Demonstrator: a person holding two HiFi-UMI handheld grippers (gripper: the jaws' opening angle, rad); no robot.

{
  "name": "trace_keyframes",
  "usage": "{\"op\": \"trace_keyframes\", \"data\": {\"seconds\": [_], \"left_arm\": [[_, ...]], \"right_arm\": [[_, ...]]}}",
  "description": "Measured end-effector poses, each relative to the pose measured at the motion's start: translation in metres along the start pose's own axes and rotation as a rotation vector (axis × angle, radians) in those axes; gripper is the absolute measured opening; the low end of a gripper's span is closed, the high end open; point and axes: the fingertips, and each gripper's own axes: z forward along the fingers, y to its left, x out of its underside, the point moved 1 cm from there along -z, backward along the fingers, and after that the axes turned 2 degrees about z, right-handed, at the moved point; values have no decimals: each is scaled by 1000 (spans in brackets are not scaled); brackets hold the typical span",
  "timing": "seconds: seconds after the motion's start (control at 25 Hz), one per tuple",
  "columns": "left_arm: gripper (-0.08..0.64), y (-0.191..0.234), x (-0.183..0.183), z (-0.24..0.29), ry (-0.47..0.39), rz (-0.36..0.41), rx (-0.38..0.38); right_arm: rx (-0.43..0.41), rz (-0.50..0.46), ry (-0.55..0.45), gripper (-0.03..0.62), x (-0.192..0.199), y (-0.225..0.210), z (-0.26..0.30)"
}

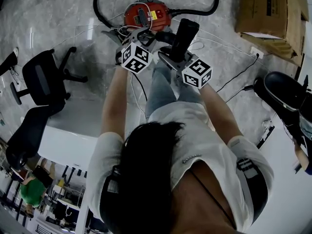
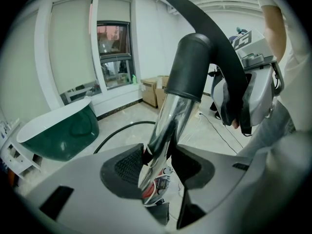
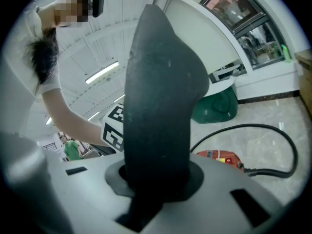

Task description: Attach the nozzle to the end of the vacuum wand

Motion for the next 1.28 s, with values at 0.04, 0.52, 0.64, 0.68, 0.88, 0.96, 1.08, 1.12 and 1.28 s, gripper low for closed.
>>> {"op": "trace_keyframes", "data": {"seconds": [0.04, 0.52, 0.64, 0.68, 0.88, 0.96, 1.08, 1.12, 1.28], "left_arm": [[173, 0, 0, 0, 0, -1, 5], [175, 2, 0, -2, 3, -18, 7], [175, 3, 1, -3, 2, -19, 6], [175, 3, 1, -4, 1, -22, 4], [175, 5, 0, -2, -3, -30, 3], [175, 4, 0, -1, 0, -27, 0], [175, 3, 1, 0, 11, -20, -8], [175, 2, 1, 2, 15, -17, -6], [175, 0, 0, 6, 23, -16, -3]], "right_arm": [[-5, -21, 11, 72, 1, -1, 0], [7, -88, 41, 74, 3, -6, 2], [3, -93, 46, 74, 2, -6, 3], [10, -92, 45, 72, 1, -6, 4], [69, -24, 18, 74, 0, -7, 6], [80, 22, 5, 75, 1, -5, 7], [86, 146, -33, 75, 0, 0, 9], [89, 181, -44, 75, 0, 0, 9], [80, 260, -60, 74, 1, 1, 7]]}}
